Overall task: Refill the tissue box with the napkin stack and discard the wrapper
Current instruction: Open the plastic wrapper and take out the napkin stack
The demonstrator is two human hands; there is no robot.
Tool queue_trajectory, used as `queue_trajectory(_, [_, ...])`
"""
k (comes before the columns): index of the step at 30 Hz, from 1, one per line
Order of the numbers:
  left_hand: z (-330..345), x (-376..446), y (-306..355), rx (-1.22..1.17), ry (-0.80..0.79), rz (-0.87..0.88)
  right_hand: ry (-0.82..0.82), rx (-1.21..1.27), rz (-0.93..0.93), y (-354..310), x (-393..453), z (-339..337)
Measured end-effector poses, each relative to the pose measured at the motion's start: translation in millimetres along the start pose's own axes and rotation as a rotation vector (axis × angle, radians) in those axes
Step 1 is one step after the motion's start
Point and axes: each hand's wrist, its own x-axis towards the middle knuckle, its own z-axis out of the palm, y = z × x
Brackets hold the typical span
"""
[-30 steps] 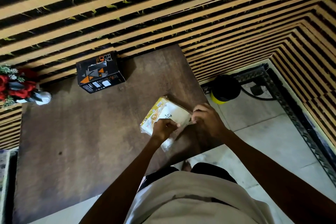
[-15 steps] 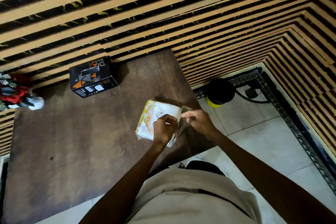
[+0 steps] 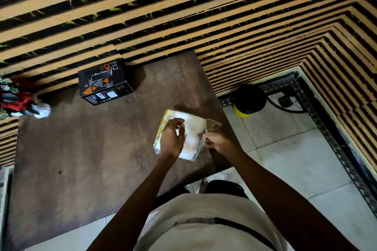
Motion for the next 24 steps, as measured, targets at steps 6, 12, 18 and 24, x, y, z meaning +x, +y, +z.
queue_trajectory(6, [-15.3,44.1,-88.6,0.181,-0.241,-0.387,-0.107,-0.099,0.018,-4.7,6.0,19.6])
queue_trajectory(12, [-37.8,53.7,-86.3,-0.212,-0.211,-0.451,-0.108,0.004,0.056,-17.8,11.0,35.4])
queue_trajectory(18, [-41.8,59.6,-104.7,-0.387,-0.245,-0.536,-0.151,0.223,0.071,-16.7,18.1,38.8])
queue_trajectory(24, [-42.4,71.9,-111.9,-0.376,-0.315,-0.609,-0.187,0.209,0.120,-19.3,20.4,38.8])
